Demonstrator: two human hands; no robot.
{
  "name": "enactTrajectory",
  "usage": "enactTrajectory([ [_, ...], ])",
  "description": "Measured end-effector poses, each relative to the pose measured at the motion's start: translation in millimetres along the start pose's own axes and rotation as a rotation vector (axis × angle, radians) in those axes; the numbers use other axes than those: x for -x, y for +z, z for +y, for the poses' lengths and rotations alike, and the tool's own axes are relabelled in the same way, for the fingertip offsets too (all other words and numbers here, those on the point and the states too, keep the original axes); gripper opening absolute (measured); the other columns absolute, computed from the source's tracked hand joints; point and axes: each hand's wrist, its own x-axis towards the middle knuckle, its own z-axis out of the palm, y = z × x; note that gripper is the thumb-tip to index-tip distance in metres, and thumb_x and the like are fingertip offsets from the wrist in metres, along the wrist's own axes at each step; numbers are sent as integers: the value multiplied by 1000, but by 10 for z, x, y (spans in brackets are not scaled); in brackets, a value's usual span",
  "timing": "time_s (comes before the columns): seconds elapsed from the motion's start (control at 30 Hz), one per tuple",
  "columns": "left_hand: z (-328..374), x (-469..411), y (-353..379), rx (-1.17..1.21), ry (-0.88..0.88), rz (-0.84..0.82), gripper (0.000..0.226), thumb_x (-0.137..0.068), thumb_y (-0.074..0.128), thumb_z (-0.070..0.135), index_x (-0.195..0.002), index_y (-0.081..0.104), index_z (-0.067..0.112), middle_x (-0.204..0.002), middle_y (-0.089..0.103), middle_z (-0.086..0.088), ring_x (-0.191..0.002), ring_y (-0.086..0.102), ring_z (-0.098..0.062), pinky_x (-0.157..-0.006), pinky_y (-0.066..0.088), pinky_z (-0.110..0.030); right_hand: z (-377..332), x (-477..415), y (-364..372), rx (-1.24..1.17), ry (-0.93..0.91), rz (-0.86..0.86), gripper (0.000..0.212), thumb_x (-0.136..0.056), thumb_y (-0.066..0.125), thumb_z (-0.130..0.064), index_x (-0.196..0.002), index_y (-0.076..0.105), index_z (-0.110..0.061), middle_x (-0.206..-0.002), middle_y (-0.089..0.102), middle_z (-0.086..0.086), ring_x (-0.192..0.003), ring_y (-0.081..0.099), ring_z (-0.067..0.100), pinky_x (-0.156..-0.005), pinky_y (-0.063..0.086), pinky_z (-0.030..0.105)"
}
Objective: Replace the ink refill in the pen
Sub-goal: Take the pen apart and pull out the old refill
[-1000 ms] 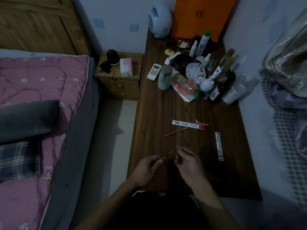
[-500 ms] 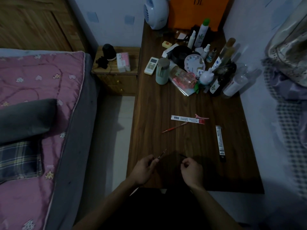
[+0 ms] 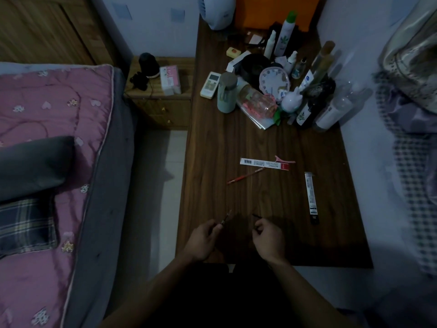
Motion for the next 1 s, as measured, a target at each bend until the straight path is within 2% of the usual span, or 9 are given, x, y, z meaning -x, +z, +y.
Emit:
enactTrajectory([
  [0.1,35,11,-14,6,7,9,28,-97,48,42,-79,59,25,-64,59,9,-57,56,-3,-60,53,-43,-33,35,-69,-102,23,15,14,-84,74,-14,-98,73,-17,-90,73,-3,-86,69,15,-73,49,21],
  [0.2,105,32,-31,33,30,14,33,-99,46,40,-82,58,15,-64,57,8,-57,54,-6,-61,52,-46,-149,114,-163,-305,92,44,11,-87,72,-19,-87,70,-29,-84,67,-14,-83,67,10,-61,42,12],
  [0.3,186,66,-37,28,63,11,37,-100,44,40,-83,58,10,-64,56,7,-58,54,-8,-63,51,-45,-324,203,-220,-560,206,-26,8,-89,70,-26,-86,72,-33,-86,72,-11,-75,69,7,-56,46,17],
  [0.47,347,100,-26,50,117,-14,36,-101,45,34,-86,56,3,-63,53,4,-55,52,-11,-58,51,-44,-647,288,-310,-851,194,-229,9,-82,73,-33,-90,78,-31,-85,78,1,-69,68,12,-60,49,28],
  [0.63,433,116,-68,-24,171,-35,32,-101,44,32,-91,60,7,-69,59,1,-58,54,-8,-61,50,-40,-817,287,-376,-976,196,-358,19,-73,79,-34,-89,81,-23,-81,78,0,-67,67,10,-60,48,27],
  [0.73,446,139,-95,-93,221,-41,29,-102,43,31,-95,64,12,-75,63,7,-62,54,3,-63,44,-29,-858,306,-359,-1017,210,-406,8,-83,76,-24,-86,81,-19,-82,77,2,-74,69,14,-68,50,30],
  [0.8,450,153,-110,-125,245,-30,28,-102,44,30,-99,66,14,-81,66,9,-66,55,7,-65,43,-24,-878,320,-326,-1044,210,-397,12,-89,72,-16,-82,81,-17,-82,77,4,-79,70,17,-72,51,32],
  [0.87,437,161,-117,-132,240,-13,26,-102,45,29,-95,66,15,-72,62,14,-63,54,10,-61,40,-20,-898,341,-305,-1064,213,-396,16,-91,69,-14,-80,81,-16,-81,77,5,-79,70,18,-74,51,33],
  [1.0,386,152,-111,-151,205,0,33,-101,47,30,-87,62,5,-68,59,3,-61,53,-8,-61,41,-33,-883,330,-294,-1218,259,-388,22,-96,62,-14,-83,79,-12,-79,75,9,-66,68,15,-61,47,28],
])
